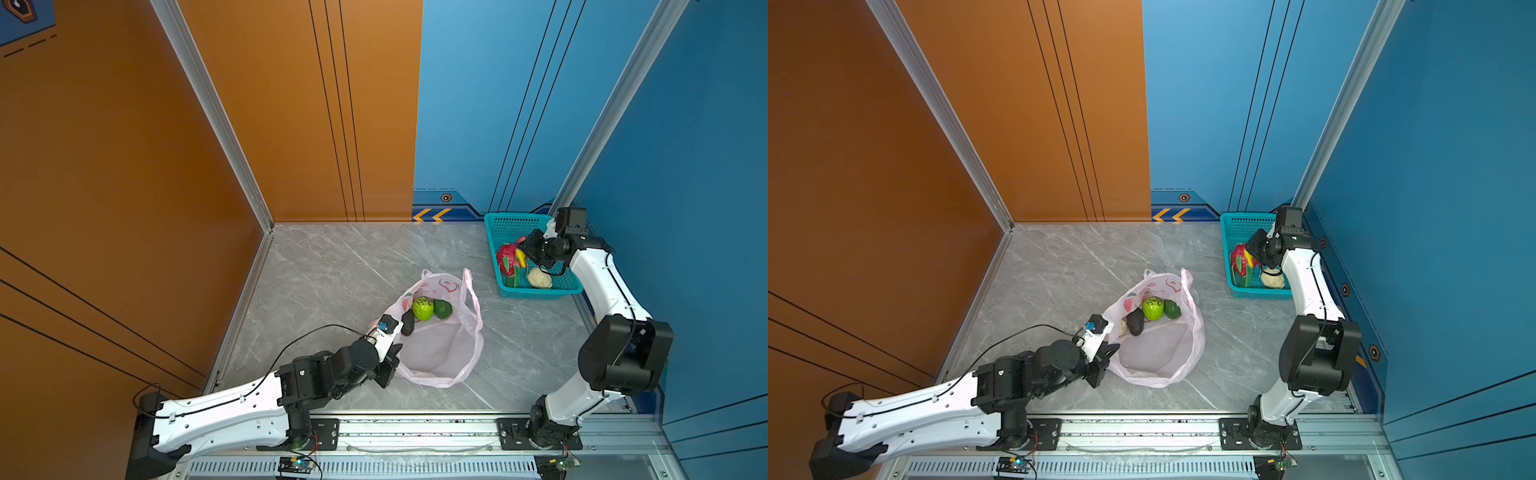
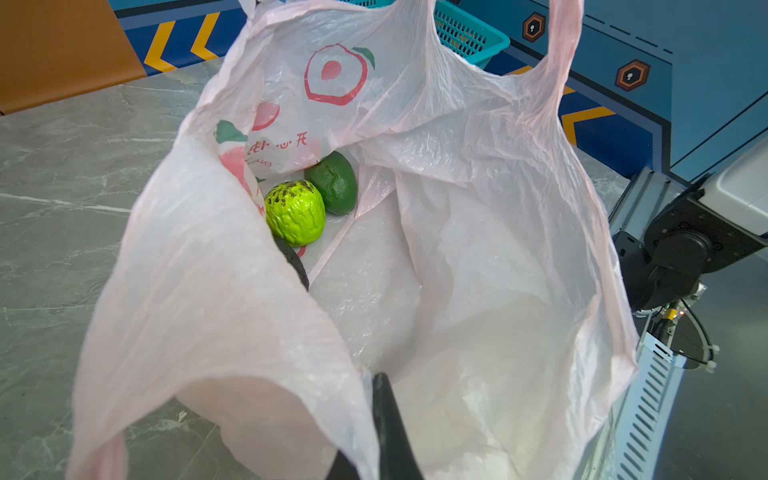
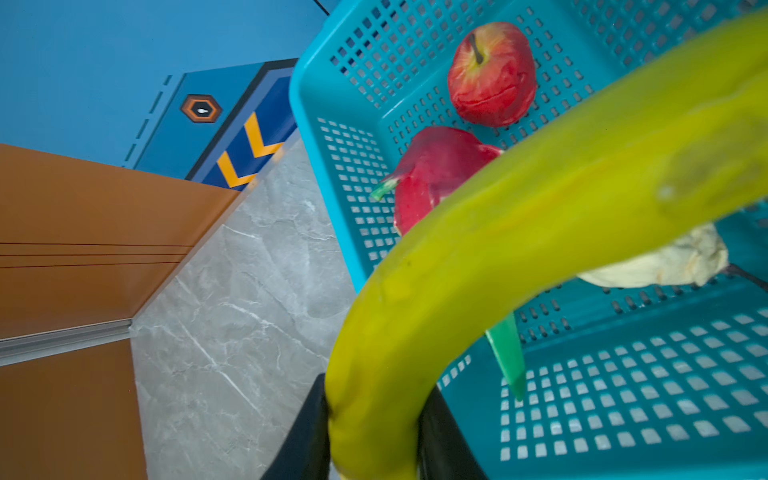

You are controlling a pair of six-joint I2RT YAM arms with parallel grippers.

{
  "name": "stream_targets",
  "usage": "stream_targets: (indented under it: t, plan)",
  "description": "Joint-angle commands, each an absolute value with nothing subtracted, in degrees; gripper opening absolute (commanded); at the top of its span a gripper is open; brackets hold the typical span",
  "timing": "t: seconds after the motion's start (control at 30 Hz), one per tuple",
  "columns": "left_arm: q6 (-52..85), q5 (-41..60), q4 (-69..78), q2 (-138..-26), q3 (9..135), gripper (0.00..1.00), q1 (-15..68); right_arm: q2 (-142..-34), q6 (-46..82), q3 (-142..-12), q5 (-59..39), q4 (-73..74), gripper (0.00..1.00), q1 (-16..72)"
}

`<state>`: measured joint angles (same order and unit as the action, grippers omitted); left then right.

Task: Untie the knot of the plastic bag and take out the fruit
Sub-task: 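Lift the banana out and carry it to the turquoise basket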

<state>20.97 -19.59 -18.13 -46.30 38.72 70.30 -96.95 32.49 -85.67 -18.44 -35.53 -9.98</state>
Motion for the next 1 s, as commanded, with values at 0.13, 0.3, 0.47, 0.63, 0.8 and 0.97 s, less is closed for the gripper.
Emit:
stream_targets:
  t: [0.13,0.3,0.47,0.63,0.8,0.97]
  plan:
    - [21.95,-21.75,-20.4,-46.15,40.74,0.0,70.87,-104.48,26.14,-90.45,-18.2,-37.68,0.12,-13.81]
    - [22.06,-22.1,-20.66,-46.14,40.8,0.0,70.82,-108.7,24.77,-92.11,-17.87,-38.49,0.14,-14.93]
    - [21.97,-22.06,-21.0,-46.16,40.94,0.0,70.67,-110.64,24.0,-92.29,-16.1,-39.02,0.31,-15.18]
    - [21.61,-21.62,-21.07,-46.15,40.88,0.0,70.31,-109.98,24.33,-92.29,-14.41,-39.06,0.53,-15.0]
    - [21.31,-20.97,-21.11,-45.82,40.83,0.0,69.84,-108.24,24.94,-92.34,-14.07,-39.41,0.6,-14.6]
    - [21.18,-20.58,-20.92,-45.33,40.37,0.0,69.49,-105.37,25.39,-91.93,-14.86,-40.58,0.61,-13.33]
